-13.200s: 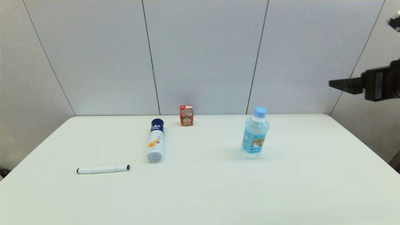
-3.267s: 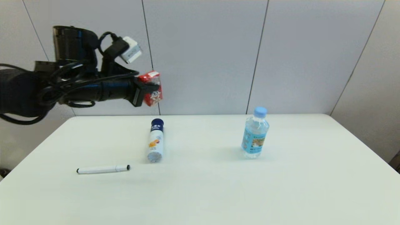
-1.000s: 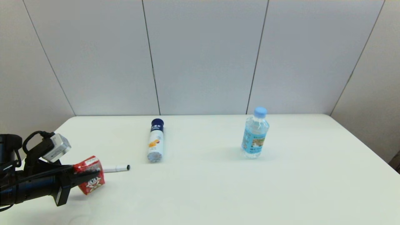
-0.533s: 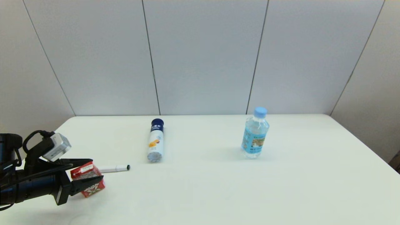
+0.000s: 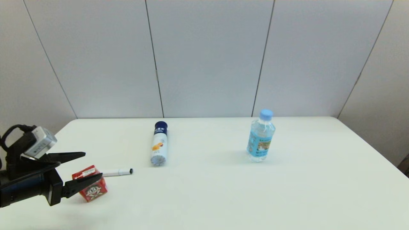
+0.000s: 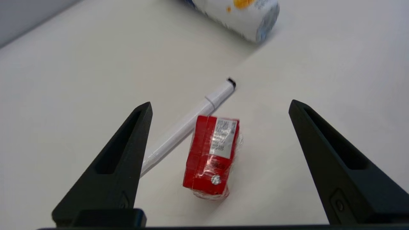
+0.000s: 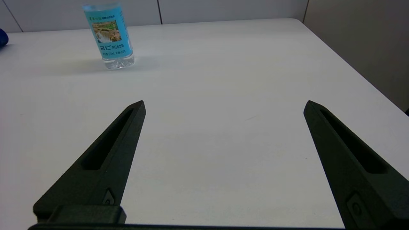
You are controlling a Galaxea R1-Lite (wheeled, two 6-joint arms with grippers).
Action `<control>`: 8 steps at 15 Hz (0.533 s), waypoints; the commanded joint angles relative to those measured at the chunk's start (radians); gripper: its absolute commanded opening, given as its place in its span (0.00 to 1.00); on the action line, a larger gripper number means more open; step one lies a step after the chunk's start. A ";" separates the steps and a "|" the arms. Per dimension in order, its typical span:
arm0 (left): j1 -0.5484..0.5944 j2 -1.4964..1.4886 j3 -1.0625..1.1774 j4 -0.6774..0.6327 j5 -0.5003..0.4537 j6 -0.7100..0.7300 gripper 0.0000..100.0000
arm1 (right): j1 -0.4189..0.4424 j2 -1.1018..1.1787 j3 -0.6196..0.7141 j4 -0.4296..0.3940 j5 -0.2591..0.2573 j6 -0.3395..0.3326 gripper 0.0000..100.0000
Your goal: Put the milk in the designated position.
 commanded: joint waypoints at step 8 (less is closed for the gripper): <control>-0.276 -0.574 -0.051 0.104 0.437 -0.366 1.00 | 0.001 0.001 0.000 0.000 -0.001 0.000 1.00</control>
